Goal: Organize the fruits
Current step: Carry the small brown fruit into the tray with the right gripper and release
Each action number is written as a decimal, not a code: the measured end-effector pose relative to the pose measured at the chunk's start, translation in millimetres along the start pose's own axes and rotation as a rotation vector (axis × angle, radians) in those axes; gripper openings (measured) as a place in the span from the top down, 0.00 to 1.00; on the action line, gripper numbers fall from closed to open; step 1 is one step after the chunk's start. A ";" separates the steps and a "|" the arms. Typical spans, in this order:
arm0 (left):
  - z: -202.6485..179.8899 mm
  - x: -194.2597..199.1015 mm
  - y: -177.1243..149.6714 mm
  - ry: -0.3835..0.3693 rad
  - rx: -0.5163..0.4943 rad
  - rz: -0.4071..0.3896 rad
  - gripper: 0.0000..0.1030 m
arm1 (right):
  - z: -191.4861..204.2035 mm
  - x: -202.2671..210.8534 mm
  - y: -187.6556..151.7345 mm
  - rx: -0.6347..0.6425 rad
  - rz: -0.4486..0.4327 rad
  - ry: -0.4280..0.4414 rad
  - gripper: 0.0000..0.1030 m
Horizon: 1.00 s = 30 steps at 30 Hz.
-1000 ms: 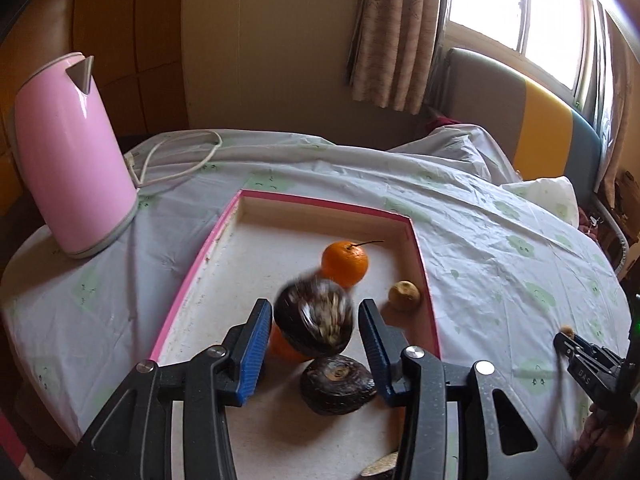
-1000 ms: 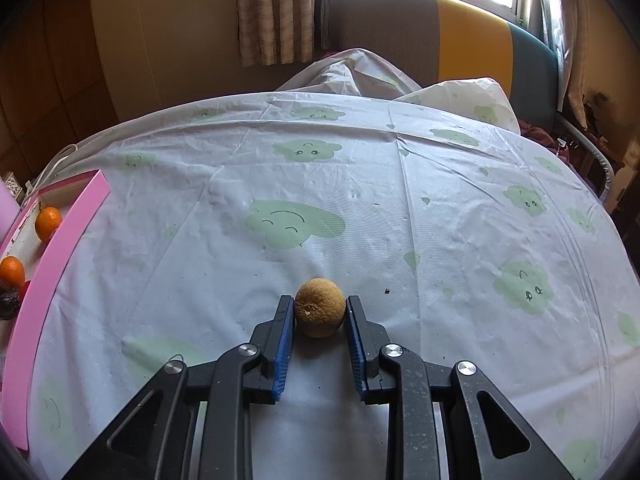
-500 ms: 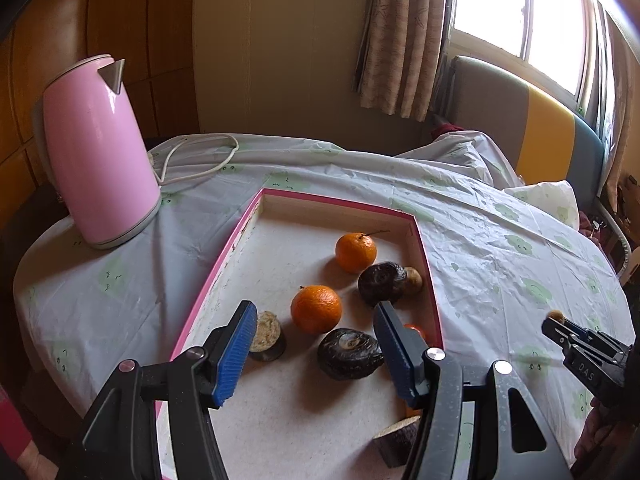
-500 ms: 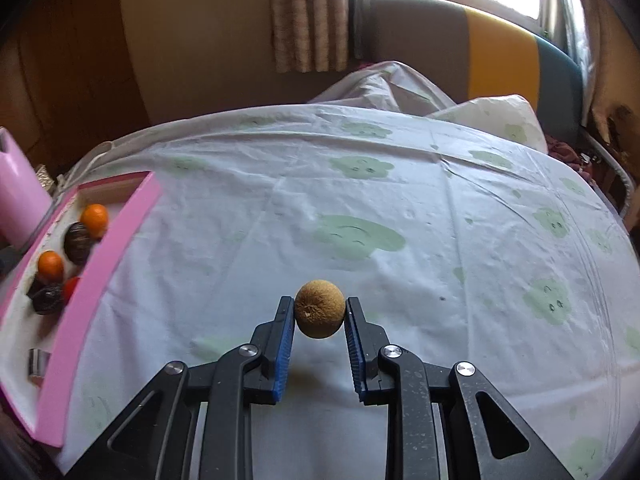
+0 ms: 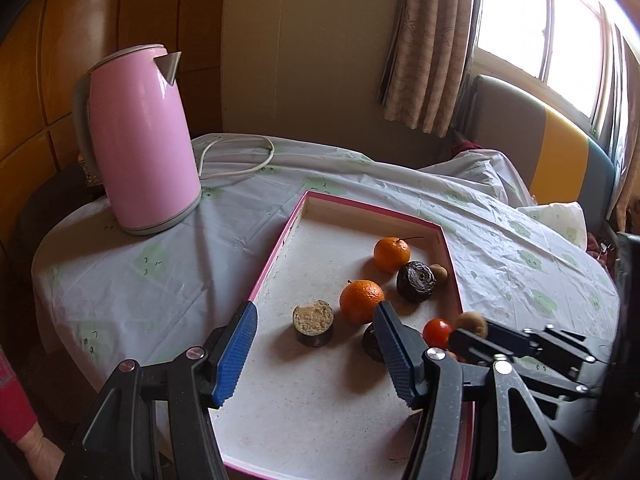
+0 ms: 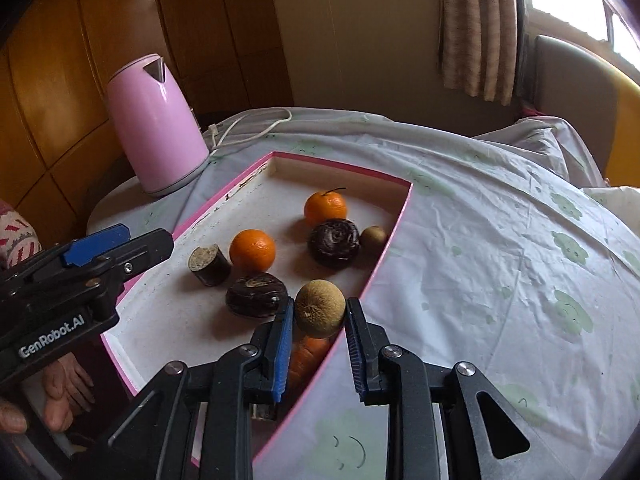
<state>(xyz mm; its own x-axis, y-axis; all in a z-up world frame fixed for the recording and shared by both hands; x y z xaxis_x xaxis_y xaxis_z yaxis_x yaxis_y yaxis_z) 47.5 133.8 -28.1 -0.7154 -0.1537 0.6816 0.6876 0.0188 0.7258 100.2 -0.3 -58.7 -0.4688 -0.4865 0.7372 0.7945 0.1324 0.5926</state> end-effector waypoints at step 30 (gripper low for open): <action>-8.6 33.4 -10.6 0.075 0.024 -0.062 0.33 | -8.7 51.9 -26.7 -0.128 -0.192 -0.170 0.29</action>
Point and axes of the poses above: each gripper's, at about its wrist camera, not at the fingertips, and x roughly against the way its jaws point, z to its left, y to its top, the point moved 4 cm from there along -x, roughly the way its jaws point, and after that the axes turned 15 degrees about -x, right-handed, at the moved point
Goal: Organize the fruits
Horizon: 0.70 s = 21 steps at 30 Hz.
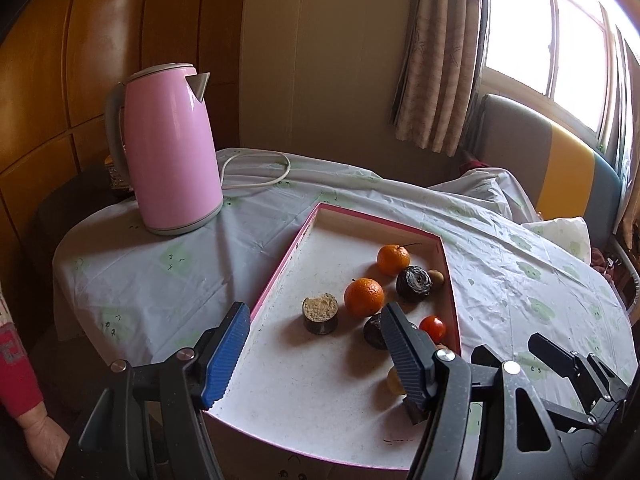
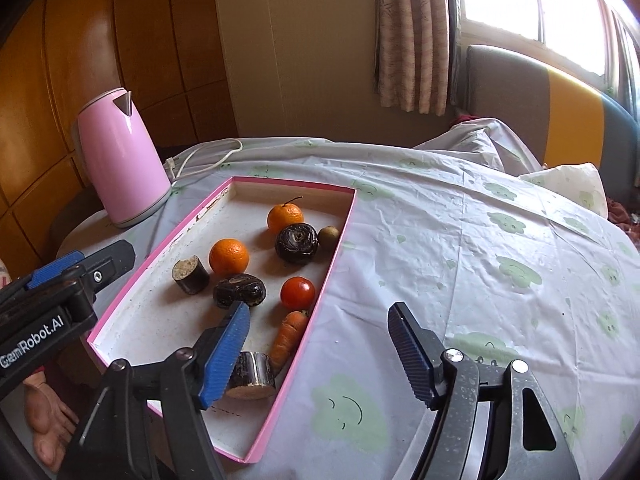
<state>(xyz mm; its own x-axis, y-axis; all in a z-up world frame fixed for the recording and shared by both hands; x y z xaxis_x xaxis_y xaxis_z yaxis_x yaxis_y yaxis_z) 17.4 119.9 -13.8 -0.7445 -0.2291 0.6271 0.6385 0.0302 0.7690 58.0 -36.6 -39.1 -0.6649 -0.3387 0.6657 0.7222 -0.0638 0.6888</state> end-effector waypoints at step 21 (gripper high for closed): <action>-8.0 7.9 0.5 0.027 -0.054 -0.006 0.34 | 3.3 9.9 -2.8 0.026 -0.028 -0.006 0.29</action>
Point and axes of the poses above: each gripper's, at about its wrist camera, not at the fingertips, and x roughly against the way its jaws point, z to its left, y to its top, the point moved 4 cm from there along -x, roughly the way its jaws point, and after that the axes turned 15 degrees about -x, right-handed, at the moved point
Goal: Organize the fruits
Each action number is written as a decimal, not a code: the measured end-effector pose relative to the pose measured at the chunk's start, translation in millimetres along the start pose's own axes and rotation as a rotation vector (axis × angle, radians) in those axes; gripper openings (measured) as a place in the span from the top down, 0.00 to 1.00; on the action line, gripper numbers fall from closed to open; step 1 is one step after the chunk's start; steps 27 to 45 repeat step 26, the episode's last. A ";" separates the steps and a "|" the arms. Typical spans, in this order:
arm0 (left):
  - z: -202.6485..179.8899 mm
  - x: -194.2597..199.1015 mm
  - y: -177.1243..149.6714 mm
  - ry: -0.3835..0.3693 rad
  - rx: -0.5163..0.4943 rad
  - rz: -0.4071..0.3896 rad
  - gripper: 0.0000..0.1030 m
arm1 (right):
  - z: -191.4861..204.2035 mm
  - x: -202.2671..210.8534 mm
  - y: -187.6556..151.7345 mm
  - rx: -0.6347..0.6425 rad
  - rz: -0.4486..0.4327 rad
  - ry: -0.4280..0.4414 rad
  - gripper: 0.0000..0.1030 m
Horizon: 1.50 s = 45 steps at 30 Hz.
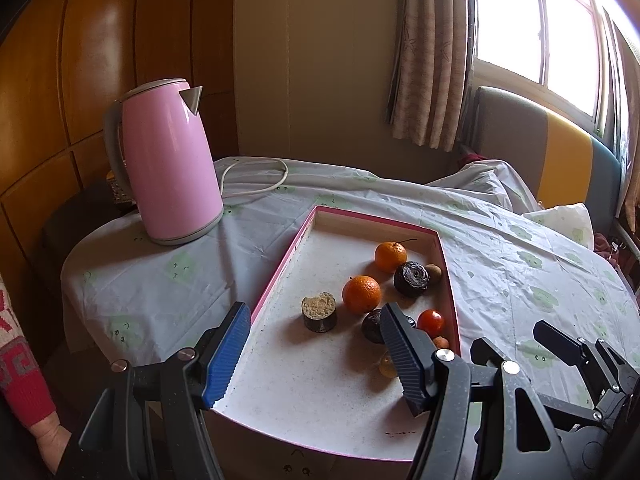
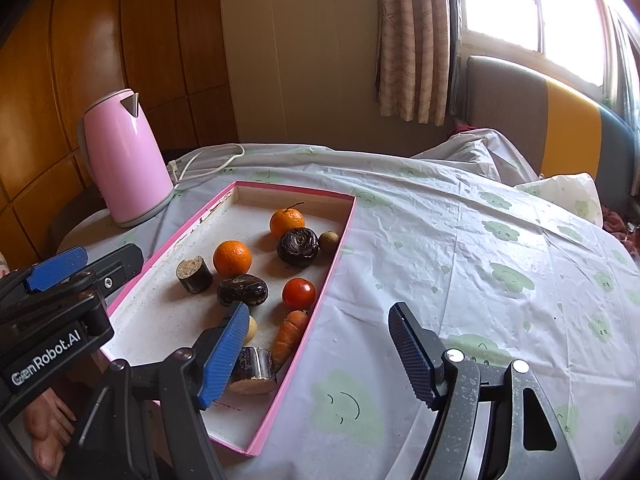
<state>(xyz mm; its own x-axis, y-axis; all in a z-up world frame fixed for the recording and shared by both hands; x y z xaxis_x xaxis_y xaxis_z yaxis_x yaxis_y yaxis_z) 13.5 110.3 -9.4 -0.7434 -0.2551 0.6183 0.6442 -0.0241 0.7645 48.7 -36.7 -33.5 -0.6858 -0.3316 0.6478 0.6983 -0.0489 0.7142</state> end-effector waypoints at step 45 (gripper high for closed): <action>-2.4 2.2 2.7 0.003 -0.037 -0.030 0.38 | -0.9 -6.3 -3.1 0.005 0.016 -0.004 0.27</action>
Point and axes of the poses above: each gripper's, at about its wrist camera, not at the fingertips, and x roughly against the way its jaws point, z to its left, y to its top, the point moved 4 cm from there along -x, roughly the way its jaws point, and after that the axes turned 15 degrees about -x, right-handed, at the moved point
